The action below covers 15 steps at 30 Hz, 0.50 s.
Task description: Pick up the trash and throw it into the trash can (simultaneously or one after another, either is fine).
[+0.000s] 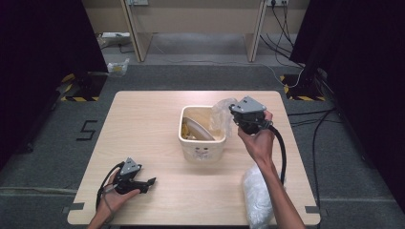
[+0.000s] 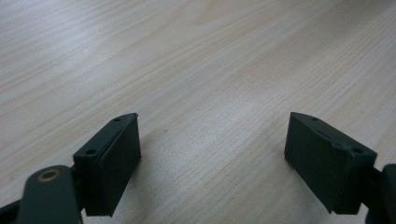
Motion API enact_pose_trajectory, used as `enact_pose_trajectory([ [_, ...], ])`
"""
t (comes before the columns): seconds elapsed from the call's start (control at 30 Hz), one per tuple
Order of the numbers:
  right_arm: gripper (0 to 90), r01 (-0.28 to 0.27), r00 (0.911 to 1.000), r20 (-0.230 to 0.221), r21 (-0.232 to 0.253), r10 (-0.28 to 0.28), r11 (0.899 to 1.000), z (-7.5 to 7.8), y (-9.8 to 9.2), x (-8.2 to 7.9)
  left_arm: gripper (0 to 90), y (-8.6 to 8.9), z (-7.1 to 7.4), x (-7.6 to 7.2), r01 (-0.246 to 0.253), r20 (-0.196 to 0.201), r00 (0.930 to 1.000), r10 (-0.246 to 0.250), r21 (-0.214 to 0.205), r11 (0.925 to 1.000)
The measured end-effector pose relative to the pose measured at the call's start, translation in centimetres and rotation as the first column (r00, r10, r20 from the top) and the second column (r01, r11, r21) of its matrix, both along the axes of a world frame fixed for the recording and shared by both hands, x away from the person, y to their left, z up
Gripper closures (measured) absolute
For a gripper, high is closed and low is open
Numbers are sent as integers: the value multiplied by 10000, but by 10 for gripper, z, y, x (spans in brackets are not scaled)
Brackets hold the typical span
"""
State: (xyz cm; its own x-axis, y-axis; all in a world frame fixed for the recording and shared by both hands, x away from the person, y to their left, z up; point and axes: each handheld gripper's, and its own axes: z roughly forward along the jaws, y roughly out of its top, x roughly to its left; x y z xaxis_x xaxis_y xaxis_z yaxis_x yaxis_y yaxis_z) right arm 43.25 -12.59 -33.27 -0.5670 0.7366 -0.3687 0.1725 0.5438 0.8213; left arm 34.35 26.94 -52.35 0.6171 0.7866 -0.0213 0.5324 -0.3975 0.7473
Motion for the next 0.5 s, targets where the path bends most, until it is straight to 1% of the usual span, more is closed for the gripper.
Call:
enact_pose_trajectory([
  [0.1, 870, -239, 9996, -122, -82, 238, 9997, -3, 10, 2, 176, 0, 0, 0, 4, -3, 10000, -4, 0, 10000],
  [0.2, 870, -615, 9970, -466, -9, 614, 9981, -8, 19, 5, 175, 0, 0, 0, 6, -3, 10000, -6, 0, 10000],
  [0.27, 866, -802, 9946, -660, -57, 796, 9968, -13, 23, 8, 176, 0, 0, 0, 8, -4, 10000, -8, 3, 10000],
  [0.3, 864, -886, 9926, -837, -62, 878, 9960, -15, 25, 10, 175, 0, 0, 0, 7, -4, 10000, -7, 5, 10000],
  [0.33, 863, -993, 9893, -1067, 38, 992, 9950, -17, 27, 11, 175, 0, 0, 0, 6, -3, 10000, -6, 3, 10000],
  [0.4, 853, -1153, 9839, -1361, 131, 1160, 9932, -22, 30, 15, 175, 0, 0, 0, 6, -4, 10000, -6, 2, 10000],
  [0.5, 833, -1317, 9715, -1938, 368, 1364, 9906, -31, 32, 20, 176, 0, 0, 0, 6, -4, 10000, -6, 2, 10000],
])
